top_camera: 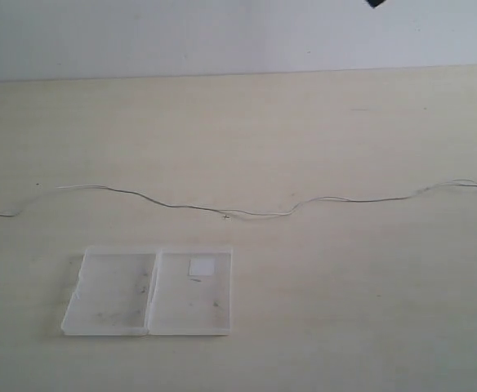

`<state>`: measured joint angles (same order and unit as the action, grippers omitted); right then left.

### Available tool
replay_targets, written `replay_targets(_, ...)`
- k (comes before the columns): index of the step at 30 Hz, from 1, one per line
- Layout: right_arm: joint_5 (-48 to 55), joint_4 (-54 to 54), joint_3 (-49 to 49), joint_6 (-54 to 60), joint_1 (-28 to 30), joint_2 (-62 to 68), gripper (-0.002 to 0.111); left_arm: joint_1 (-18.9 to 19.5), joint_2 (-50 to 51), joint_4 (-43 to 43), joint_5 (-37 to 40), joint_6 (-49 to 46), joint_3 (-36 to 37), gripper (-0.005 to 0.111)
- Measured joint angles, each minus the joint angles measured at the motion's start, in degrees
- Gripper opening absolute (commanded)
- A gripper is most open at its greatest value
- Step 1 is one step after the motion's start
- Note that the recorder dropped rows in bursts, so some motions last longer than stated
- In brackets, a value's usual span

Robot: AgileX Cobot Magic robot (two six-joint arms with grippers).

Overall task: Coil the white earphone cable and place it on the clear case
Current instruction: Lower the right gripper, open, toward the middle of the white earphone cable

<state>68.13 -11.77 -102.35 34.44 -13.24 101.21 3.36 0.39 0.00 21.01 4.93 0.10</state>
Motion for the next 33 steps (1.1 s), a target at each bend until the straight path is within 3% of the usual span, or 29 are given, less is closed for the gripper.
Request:
replay_targets(8,1.86,5.78,-0.1,-14.34,-4.63,3.0,0.01,0.0,0.0,0.0,0.0,0.0,0.0,0.0)
replay_targets(17,1.86,13.86,2.1,-13.41,-9.6,3.0,0.028,0.0,0.0,0.0,0.0,0.0,0.0,0.0)
replay_targets(21,2.07,24.44,3.81,-16.0,-11.1,2.4,0.028,0.0,0.0,0.0,0.0,0.0,0.0,0.0)
replay_targets(33,1.96,35.92,11.3,-19.17,-11.34,-4.31,0.028,0.0,0.0,0.0,0.0,0.0,0.0,0.0)
